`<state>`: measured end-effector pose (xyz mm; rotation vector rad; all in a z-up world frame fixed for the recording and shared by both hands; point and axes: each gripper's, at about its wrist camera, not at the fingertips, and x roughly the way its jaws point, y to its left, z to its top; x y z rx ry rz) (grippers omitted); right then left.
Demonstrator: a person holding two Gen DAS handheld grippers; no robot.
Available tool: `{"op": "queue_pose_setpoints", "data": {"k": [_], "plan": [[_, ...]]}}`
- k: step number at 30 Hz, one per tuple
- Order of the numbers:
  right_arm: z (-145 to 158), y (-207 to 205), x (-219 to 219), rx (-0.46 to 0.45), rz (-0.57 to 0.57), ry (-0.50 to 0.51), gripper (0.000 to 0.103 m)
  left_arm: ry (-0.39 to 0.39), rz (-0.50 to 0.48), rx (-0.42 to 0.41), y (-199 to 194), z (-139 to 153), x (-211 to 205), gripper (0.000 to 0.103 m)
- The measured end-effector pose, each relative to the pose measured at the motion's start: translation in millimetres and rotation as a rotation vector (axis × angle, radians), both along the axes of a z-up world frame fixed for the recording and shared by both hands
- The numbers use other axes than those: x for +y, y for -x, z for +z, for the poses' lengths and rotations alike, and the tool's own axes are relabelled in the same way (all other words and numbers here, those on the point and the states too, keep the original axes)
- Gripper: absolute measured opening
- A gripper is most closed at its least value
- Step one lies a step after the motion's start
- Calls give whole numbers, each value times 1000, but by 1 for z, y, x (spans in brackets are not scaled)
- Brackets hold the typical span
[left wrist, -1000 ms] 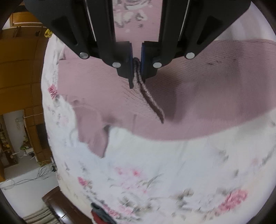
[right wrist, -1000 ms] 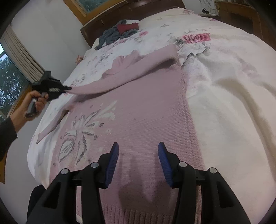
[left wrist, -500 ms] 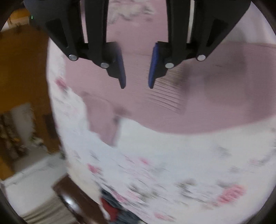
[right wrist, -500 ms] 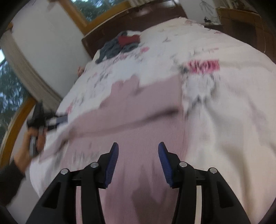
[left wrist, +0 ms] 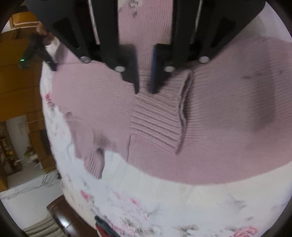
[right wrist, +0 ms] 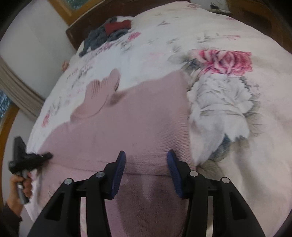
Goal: Fold small clothes
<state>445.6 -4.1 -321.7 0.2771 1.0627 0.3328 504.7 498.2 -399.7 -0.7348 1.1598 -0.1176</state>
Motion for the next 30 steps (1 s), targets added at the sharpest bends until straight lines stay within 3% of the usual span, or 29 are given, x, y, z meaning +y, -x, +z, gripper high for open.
{"op": "queue_pose_setpoints", "data": {"k": [1,2,4,7,10,13,19,28,29,30], "plan": [[1,0,6,-2,24,10,53,14,18,-18,8,6,6,36],[3,0,8,-3,33,10,53,26,46,-45,20,15,18,52],[12,3,11,-14,35,1,53,40,100,-83,44,30,36,66],[29,15,14,-44,35,-44,53,42,182,-110,88,48,72,72],[42,36,22,-62,63,-68,53,39,308,-110,144,55,124,72],[49,57,35,-63,100,-62,53,67,493,-97,207,54,191,73],[56,83,64,-40,141,-106,54,100,788,-86,298,45,279,73],[66,90,113,-35,204,-123,54,146,923,-83,331,23,342,71],[66,91,116,-34,208,-124,54,133,917,-82,329,24,344,64],[66,92,119,-33,212,-125,54,119,908,-80,326,24,344,49]]}}
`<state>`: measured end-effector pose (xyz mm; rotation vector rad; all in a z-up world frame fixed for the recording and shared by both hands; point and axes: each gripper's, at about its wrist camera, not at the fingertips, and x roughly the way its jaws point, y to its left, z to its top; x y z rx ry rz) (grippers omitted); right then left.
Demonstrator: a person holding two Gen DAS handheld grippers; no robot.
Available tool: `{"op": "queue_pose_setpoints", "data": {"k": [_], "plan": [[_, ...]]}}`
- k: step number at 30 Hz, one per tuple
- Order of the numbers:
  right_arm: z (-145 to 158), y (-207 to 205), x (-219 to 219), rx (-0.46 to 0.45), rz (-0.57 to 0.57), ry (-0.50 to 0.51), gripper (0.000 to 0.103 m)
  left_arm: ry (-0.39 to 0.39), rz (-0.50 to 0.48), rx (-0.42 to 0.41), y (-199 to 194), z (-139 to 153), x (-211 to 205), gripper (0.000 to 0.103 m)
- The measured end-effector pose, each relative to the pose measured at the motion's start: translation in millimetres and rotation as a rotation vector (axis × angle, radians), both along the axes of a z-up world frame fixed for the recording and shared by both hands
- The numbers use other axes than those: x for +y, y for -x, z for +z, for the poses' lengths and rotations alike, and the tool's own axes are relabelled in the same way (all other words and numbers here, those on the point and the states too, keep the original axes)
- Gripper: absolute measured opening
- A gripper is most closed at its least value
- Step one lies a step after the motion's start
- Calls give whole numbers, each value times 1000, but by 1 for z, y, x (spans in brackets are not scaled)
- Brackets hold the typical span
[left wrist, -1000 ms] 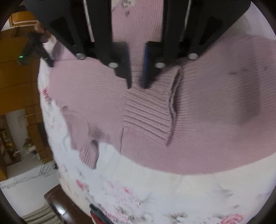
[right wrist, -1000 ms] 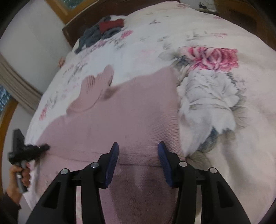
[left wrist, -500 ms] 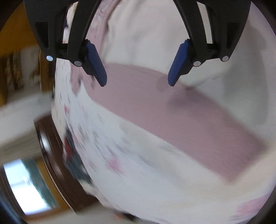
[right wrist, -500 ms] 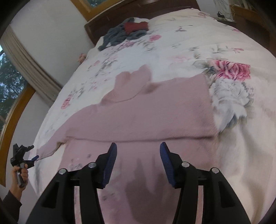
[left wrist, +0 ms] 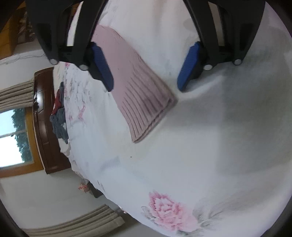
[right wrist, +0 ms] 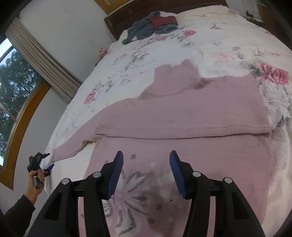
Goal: Fold small clothes
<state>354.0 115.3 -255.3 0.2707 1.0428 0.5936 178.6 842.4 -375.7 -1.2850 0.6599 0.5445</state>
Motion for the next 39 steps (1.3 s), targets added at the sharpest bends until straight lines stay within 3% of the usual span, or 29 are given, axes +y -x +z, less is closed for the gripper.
{"op": "queue_pose_setpoints", "data": {"k": [3,5,9,15,20,24,27,30,39], "plan": [[1,3,10,1,17,-1,54,-10,-38,34,-13,-2,2,17],[2,6,13,2,24,-4,54,-41,-42,53,-16,4,1,8],[4,12,14,5,33,-13,54,-104,-79,-23,-32,43,-9,7],[8,21,0,23,14,-49,54,-228,-251,-192,-103,141,-69,6],[15,32,-24,18,-10,-65,54,-301,-444,-296,-190,206,-158,6],[16,34,-48,19,-41,-74,54,-324,-569,-325,-243,222,-230,6],[10,33,-71,36,-73,-86,54,-332,-680,-312,-280,215,-294,6],[4,33,-87,48,-99,-90,54,-336,-784,-277,-309,189,-348,6],[-17,18,-119,99,-154,-86,54,-268,-1067,-117,-365,58,-489,9]]}}
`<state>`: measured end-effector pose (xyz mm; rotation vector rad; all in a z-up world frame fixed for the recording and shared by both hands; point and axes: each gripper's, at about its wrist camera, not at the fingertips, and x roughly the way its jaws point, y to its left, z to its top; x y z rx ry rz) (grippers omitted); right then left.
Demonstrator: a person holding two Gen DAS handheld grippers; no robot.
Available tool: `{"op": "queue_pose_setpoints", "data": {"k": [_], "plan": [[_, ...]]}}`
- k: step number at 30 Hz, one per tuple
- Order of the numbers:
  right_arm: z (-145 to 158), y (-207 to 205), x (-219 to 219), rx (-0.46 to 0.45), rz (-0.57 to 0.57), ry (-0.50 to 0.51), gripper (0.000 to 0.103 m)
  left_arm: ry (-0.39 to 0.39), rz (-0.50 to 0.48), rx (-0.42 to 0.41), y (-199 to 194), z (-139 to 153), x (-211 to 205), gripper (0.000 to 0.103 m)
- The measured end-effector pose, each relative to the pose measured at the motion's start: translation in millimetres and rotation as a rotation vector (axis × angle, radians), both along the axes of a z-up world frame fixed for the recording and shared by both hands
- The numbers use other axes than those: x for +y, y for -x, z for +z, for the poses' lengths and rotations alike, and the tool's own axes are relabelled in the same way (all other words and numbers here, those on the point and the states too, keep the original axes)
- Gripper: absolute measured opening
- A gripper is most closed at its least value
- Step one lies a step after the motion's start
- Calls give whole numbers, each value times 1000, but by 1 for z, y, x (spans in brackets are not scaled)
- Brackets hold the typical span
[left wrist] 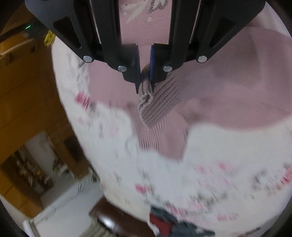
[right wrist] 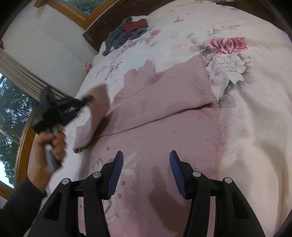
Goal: Fold small clothes
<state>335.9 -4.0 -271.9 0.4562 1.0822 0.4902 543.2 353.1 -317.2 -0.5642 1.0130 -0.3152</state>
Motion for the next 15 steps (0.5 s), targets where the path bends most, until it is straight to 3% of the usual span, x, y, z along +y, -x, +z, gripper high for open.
{"op": "queue_pose_setpoints", "data": {"k": [2,4,6,8,11,15], "plan": [[0,-8,0,8,4,-5,54,15,-37,60,-4,-32,-16,19],[2,-23,2,27,9,-40,65,69,-29,89,-4,-53,-14,25],[3,-44,8,63,9,-104,68,141,8,79,9,-55,-4,54],[1,-66,17,103,15,-172,71,214,87,21,36,-47,20,74],[-20,-104,43,225,25,-289,71,315,185,-98,88,-32,58,78],[-62,-147,87,403,58,-353,60,327,299,-265,158,-21,109,86]]}}
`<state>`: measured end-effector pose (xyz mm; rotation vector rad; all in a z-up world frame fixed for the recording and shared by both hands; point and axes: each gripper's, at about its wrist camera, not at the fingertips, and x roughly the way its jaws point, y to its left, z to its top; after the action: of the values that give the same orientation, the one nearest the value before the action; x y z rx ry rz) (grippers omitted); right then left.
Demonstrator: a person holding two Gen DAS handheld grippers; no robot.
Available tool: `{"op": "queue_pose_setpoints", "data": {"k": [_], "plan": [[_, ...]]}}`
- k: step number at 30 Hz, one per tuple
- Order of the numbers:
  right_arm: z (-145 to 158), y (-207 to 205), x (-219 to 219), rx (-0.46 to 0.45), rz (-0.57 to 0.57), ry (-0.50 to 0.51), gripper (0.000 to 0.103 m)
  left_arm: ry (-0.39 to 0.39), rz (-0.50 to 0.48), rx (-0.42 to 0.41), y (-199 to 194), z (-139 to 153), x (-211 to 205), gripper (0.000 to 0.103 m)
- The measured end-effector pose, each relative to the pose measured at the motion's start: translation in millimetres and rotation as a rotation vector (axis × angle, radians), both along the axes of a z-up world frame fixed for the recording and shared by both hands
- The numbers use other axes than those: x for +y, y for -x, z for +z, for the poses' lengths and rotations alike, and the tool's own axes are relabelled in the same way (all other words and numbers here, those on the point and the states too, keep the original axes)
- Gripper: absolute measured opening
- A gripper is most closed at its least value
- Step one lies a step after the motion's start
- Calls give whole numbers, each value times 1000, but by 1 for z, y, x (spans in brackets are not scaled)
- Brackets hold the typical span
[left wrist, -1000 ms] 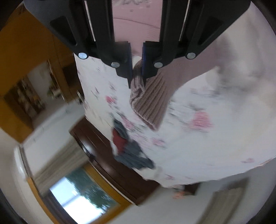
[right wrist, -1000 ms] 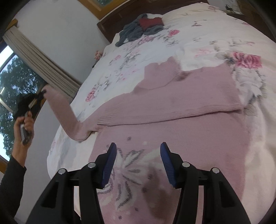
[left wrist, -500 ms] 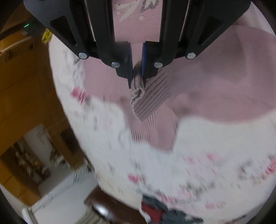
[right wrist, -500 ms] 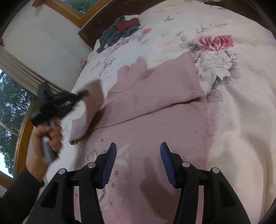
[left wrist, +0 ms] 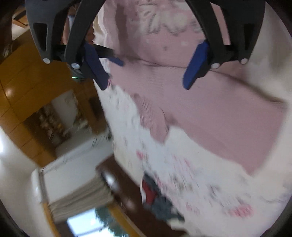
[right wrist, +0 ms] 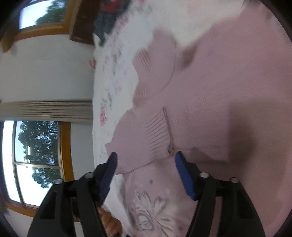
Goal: Fold small clothes
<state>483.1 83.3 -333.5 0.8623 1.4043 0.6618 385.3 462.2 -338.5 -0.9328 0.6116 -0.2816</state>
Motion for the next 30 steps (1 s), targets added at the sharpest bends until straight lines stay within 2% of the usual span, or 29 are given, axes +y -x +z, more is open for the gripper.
{"op": "queue_pose_setpoints", "data": {"k": [2,6,8,10,11,13,14,15,17,21,25,28,30], "plan": [[-13,-18,24,26,46,79,59,39,16,-41,8,4,21,86],[-26,-27,49,57,91,182,58,88,88,-120,11,2,57,86],[-28,-25,54,60,97,183,59,138,124,-100,11,-7,72,85],[-29,-25,62,59,106,189,59,229,137,-82,10,-18,84,85],[-29,-27,65,60,107,189,58,232,142,-81,11,-16,87,85],[-27,-27,70,54,114,198,45,202,161,-96,16,-10,93,86],[-25,-28,71,45,119,204,29,194,176,-103,19,-6,97,86],[-17,-28,73,24,121,206,14,194,191,-108,23,-5,100,86],[-1,-30,68,-21,112,207,7,222,224,-109,29,-7,111,86],[51,-30,51,-139,78,192,6,267,270,-107,36,-13,123,86],[90,-32,19,-212,44,227,6,270,268,-97,35,-15,123,86],[104,-37,-9,-231,7,259,6,260,246,-83,31,-18,118,85],[102,-38,-32,-235,-16,289,6,259,230,-71,27,-22,115,85]]}}
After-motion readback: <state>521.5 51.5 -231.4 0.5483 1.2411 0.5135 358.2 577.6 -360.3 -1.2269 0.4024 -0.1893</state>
